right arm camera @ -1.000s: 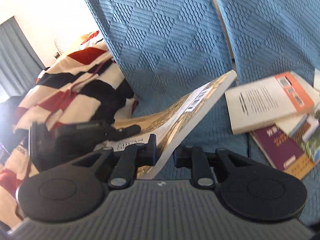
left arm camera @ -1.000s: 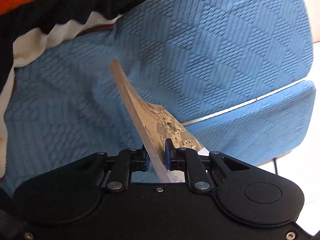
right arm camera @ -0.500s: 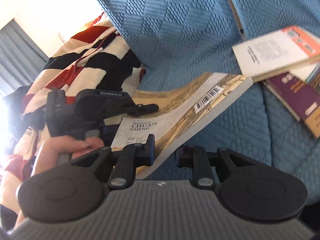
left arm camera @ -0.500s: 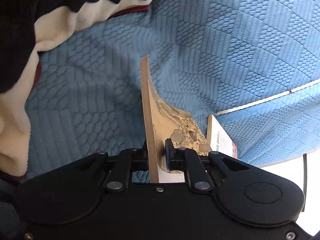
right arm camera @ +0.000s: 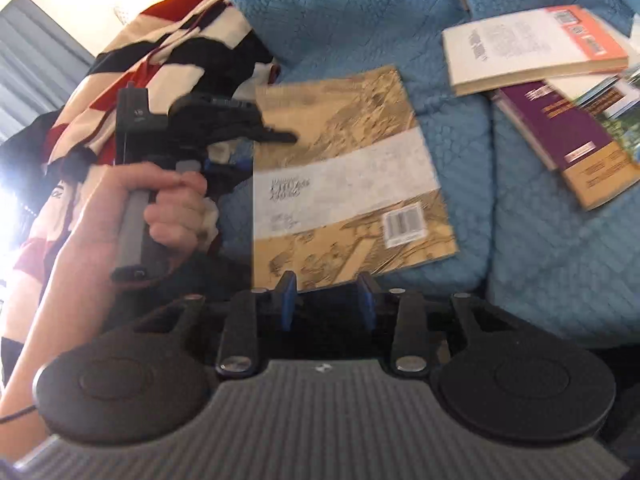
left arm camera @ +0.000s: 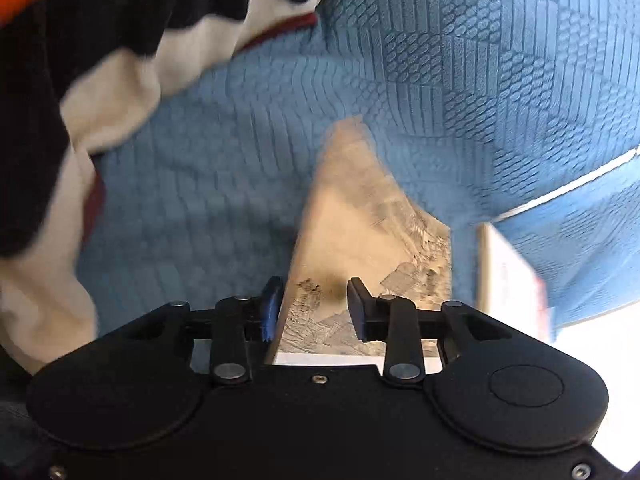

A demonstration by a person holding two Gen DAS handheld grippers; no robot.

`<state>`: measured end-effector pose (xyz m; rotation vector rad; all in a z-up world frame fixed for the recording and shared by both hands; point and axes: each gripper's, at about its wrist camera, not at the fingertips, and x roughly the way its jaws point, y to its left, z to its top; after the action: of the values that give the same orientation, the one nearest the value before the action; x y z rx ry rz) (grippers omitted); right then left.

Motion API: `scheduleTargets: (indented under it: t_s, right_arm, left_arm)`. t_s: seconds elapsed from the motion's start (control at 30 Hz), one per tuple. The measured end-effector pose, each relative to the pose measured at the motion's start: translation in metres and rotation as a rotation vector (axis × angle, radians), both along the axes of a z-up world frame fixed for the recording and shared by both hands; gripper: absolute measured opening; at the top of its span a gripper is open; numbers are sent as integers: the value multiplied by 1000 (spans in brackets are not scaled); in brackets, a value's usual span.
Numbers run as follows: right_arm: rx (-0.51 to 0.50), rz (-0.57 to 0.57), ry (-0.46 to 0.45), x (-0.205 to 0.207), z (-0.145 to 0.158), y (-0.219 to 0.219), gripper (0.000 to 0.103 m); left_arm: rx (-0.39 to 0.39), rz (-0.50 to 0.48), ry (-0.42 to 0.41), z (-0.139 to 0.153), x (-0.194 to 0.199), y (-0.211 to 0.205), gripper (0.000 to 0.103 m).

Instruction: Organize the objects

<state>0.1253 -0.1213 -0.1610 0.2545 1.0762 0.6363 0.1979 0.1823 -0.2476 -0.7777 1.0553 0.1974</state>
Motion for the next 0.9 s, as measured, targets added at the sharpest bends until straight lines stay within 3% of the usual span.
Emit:
scheduleTargets:
  t_s: [0.07, 0.13, 0.2, 0.23, 0.43, 0.67, 0.9]
  right_arm:
    - [-21, -26, -23, 8, 0, -5, 38]
    - [-33, -44, -49, 15, -1, -6, 49]
    - [-53, -56, -75, 23, -3, -5, 72]
    - [-61, -57, -87, 27, -5, -3, 73]
    - [-127, -31, -148, 43, -17, 14, 72]
    - [-171, -78, -173, 57, -26, 25, 66]
    - [-235, -54, -163, 61, -41, 39, 42]
  left_arm:
    - [52, -17, 2, 5, -1, -5, 39]
    - [79, -24, 7, 9, -5, -10, 44]
    - [99, -26, 2, 12, -12, -12, 51]
    - [99, -29, -4, 14, -13, -13, 53]
    - [157, -64, -5, 17, -10, -23, 56]
    - [171, -115, -27, 18, -11, -29, 43]
    - [210, -136, -17, 15, -7, -34, 38]
